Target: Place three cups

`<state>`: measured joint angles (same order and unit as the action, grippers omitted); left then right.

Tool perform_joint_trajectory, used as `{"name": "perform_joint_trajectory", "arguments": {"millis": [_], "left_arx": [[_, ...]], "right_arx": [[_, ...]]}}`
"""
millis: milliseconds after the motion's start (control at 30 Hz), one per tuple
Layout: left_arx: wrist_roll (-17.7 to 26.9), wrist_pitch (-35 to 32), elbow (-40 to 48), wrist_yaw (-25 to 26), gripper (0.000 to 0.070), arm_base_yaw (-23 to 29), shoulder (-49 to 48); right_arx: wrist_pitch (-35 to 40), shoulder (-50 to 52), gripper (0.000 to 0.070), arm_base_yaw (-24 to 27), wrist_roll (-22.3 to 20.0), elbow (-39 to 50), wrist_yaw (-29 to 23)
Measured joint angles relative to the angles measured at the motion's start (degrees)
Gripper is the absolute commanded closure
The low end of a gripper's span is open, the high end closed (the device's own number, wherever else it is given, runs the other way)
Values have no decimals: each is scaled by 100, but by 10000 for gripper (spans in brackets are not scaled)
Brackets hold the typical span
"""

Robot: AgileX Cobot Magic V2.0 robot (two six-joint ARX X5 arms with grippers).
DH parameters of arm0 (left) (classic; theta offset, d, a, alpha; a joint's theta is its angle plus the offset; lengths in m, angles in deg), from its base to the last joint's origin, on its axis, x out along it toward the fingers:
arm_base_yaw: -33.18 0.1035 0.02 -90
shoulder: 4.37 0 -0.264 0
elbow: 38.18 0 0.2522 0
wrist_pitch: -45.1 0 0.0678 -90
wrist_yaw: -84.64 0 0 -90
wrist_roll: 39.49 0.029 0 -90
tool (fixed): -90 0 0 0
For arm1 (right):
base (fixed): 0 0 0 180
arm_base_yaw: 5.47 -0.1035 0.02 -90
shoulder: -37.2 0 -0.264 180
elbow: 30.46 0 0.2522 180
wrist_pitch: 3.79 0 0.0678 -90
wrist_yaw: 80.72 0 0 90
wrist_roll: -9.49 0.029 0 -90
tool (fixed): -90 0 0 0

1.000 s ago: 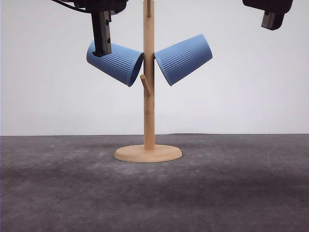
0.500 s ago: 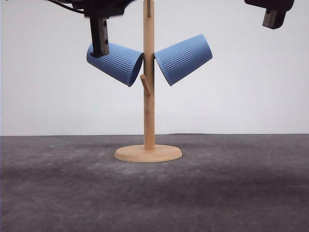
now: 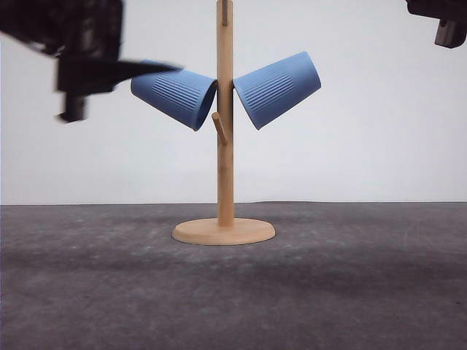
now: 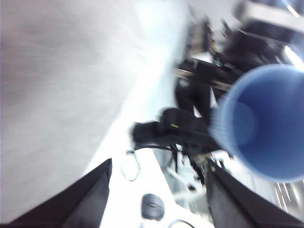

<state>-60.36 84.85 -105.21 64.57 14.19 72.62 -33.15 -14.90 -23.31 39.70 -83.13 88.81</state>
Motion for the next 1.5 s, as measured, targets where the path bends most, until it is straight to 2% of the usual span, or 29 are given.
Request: {"name": "perform_joint_trajectory", "arguments": {"millis": [167,300,400,567,700,767,900,1000,1233,1500], "left_arx": [[931,1062,0,-644,198,536,-54],[1675,1621,-5,-1703,181,691,-442],[2093,1729,-76,-2694,182,683,-975],[2324,1493,-136,-3991,183,685,-1989],[2350,1498,-142,-4646,182,683,-2648],[2368,1500,-142,-4837,183,683,-2851],[2385,1501,-142,-4929,182,683,-3056],[2385,1531,-142,-4934,182,683,-3094],[2385,1559,-142,-4948,183,676,-3093],[2385,1557,-142,-4948,183,670,-3093]], "right_arx": [[-1,0,332,-5,24,0,-94],[-2,0,332,-69,270,0,-497],[-7,0,332,-172,572,-11,-976],[-148,-2,336,-532,884,-290,-1970],[-443,-19,342,-1007,929,-733,-2901],[-763,-72,344,-1243,931,-977,-3413],[-1727,-334,358,-1742,923,-1488,-4819],[-2161,-565,381,-2029,928,-1740,-5512],[-2904,-1435,382,-2437,922,-2778,-6421],[-3093,-2849,381,-2449,716,-3681,-6663]]}}
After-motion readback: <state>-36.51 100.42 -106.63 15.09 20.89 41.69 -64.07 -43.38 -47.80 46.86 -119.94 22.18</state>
